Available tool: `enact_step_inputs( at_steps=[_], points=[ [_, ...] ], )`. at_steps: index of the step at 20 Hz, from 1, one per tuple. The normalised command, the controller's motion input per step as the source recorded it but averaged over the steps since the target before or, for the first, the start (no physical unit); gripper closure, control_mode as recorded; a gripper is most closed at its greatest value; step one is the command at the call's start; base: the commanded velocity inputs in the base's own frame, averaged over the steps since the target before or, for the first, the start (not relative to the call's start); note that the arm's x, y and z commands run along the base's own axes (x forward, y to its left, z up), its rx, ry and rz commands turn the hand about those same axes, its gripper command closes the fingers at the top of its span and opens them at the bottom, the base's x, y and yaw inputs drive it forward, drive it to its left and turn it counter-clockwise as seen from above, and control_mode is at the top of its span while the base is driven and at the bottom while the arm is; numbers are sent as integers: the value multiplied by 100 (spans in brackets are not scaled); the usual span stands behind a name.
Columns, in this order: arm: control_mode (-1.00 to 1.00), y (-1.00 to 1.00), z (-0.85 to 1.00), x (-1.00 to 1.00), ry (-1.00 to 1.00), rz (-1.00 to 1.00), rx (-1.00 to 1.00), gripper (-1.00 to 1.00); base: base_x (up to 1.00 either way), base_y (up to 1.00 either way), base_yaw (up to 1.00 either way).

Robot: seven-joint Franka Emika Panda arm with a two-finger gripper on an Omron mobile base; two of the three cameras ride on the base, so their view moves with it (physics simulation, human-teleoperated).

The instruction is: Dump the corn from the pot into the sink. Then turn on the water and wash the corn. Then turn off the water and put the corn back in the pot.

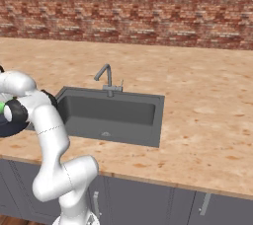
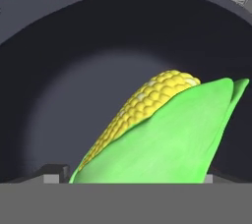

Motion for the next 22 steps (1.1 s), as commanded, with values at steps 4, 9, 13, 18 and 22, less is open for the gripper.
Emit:
enact_step_inputs(
  at_steps=[4, 9, 13, 18, 22],
  points=[
    [-100, 0, -33, 0, -10, 0, 0, 100, 0, 0, 0],
    [-100, 0, -32, 0, -6, 0, 0, 100, 0, 0, 0],
    [-100, -9, -21, -20, -2, 0, 1, 100, 0, 0, 0],
    [-100, -29, -2, -68, -2, 0, 0, -100, 0, 0, 0],
    [-100, -62, 0, -53, -3, -2, 0, -100, 0, 0, 0]
  ],
)
